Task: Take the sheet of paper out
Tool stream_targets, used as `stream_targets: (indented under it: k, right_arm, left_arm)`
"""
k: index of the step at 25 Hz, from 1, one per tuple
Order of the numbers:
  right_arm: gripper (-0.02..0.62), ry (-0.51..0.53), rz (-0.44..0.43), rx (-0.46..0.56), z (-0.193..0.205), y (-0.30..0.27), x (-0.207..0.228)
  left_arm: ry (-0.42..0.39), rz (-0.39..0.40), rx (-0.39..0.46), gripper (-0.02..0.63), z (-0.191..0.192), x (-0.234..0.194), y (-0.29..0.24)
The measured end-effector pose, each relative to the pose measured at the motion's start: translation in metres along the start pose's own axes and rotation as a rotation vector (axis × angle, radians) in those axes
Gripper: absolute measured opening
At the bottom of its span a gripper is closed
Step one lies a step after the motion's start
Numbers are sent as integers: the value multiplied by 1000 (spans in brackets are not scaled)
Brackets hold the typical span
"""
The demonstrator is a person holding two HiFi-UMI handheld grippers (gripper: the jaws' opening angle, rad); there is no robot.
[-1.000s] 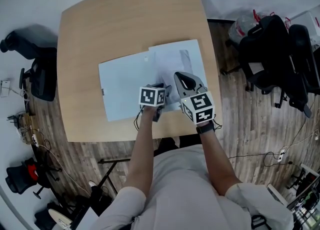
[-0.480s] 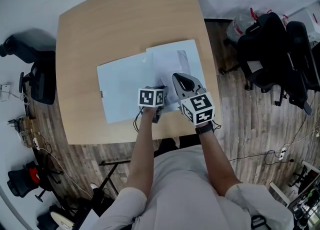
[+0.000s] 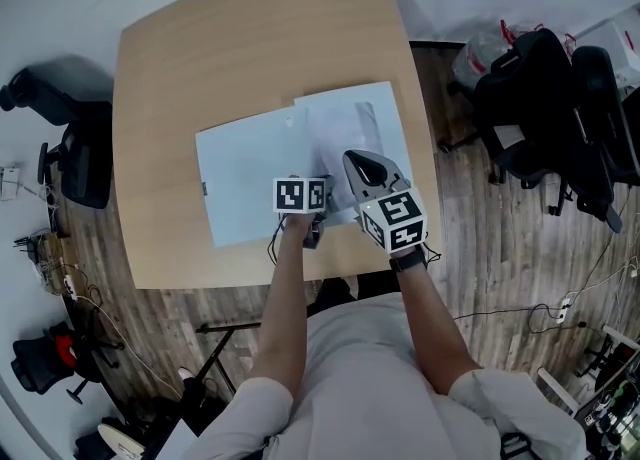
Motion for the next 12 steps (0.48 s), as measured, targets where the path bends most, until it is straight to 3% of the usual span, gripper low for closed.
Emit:
stream_targets:
  k: [12]
  right_arm:
    - [12,9,-22,3,-1,-4,-13]
  left_arm:
    - [27,-49,35,8,3,-15,23]
Point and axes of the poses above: the fingertips, and each gripper's own axes: y backward along the fingers, x to its right, z out of its underside, the point moved 6 cm from there along y, backward along the fingers, and after that the axes turned 8 degrees about -y, right-handed, at the moved point
